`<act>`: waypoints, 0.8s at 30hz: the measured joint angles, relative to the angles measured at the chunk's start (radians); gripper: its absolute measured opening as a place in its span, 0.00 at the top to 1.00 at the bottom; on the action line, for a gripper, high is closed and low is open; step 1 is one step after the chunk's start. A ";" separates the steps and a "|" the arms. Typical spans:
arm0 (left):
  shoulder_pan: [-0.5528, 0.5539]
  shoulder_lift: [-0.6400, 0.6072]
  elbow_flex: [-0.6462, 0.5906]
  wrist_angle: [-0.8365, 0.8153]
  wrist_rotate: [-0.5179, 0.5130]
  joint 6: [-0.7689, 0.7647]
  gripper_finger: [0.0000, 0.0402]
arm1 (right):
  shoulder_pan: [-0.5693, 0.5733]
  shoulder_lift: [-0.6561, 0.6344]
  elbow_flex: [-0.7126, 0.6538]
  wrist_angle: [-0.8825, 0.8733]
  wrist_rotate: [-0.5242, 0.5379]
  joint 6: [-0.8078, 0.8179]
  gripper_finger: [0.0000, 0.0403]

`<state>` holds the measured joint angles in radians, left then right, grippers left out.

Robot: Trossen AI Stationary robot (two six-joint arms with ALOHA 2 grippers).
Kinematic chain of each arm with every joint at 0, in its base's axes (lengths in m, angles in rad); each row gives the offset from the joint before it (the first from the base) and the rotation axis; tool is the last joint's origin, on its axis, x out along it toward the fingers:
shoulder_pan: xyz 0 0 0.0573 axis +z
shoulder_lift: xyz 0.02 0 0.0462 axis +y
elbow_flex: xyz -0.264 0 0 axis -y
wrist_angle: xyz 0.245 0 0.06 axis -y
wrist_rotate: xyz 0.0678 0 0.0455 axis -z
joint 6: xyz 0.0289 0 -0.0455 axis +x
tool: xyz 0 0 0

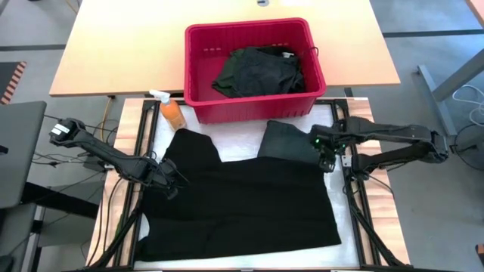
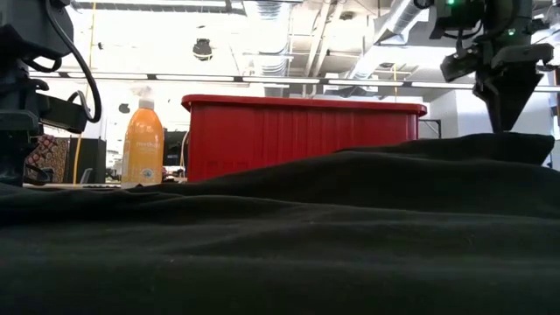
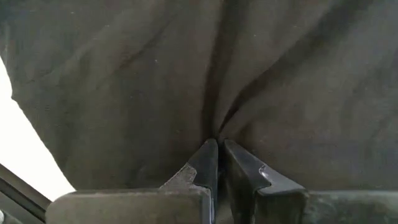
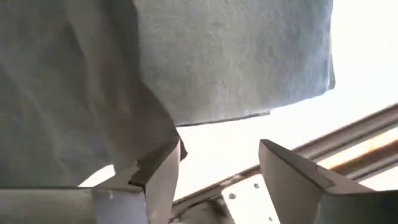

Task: Fold Laundry from Bin
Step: Fold the black shirt

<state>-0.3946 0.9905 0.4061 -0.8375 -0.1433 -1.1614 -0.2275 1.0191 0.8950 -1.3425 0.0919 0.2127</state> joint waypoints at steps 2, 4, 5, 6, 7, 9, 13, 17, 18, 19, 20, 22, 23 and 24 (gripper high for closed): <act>0.000 0.000 0.000 0.000 -0.001 -0.001 0.97 | -0.051 -0.020 -0.013 0.019 -0.065 -0.001 0.38; 0.000 0.000 0.000 0.000 -0.007 -0.002 0.97 | -0.092 -0.033 -0.046 0.065 -0.114 -0.010 0.38; 0.000 0.000 0.000 0.000 -0.011 -0.003 0.97 | -0.110 -0.036 -0.068 0.090 -0.140 -0.022 0.38; 0.000 0.000 0.000 0.002 -0.016 -0.004 0.97 | -0.124 -0.038 -0.090 0.113 -0.155 -0.034 0.38; 0.000 0.000 0.000 0.004 -0.018 -0.004 0.97 | -0.135 -0.038 -0.114 0.136 -0.166 -0.042 0.38; 0.000 0.000 0.000 0.011 -0.018 -0.005 0.97 | -0.143 -0.031 -0.160 0.167 -0.179 -0.056 0.38; 0.000 0.000 0.000 0.016 -0.018 -0.005 0.97 | -0.131 -0.006 -0.180 0.190 -0.197 -0.061 0.41; 0.000 0.000 0.000 0.016 -0.018 0.002 0.97 | -0.078 -0.004 -0.180 0.223 -0.224 -0.085 0.58; 0.000 0.000 0.000 0.016 -0.018 0.000 0.97 | -0.064 -0.004 -0.180 0.232 -0.255 -0.101 0.66; 0.000 0.000 0.000 0.017 -0.018 0.000 0.97 | -0.050 -0.004 -0.178 0.234 -0.279 -0.114 0.74; 0.000 0.000 0.000 0.017 -0.018 0.000 0.97 | -0.036 -0.004 -0.172 0.231 -0.286 -0.125 0.84; 0.000 0.000 0.000 0.017 -0.019 0.001 0.97 | -0.017 -0.004 -0.150 0.222 -0.279 -0.135 0.95; 0.000 0.000 0.000 0.017 -0.020 0.001 0.97 | -0.012 -0.008 -0.132 0.213 -0.259 -0.135 0.95; 0.000 0.000 0.000 0.017 -0.021 0.001 0.97 | -0.011 -0.013 -0.110 0.197 -0.236 -0.135 0.95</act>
<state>-0.3946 0.9901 0.4061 -0.8209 -0.1644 -1.1603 -0.2381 1.0061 0.7851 -1.1459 -0.1436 0.0775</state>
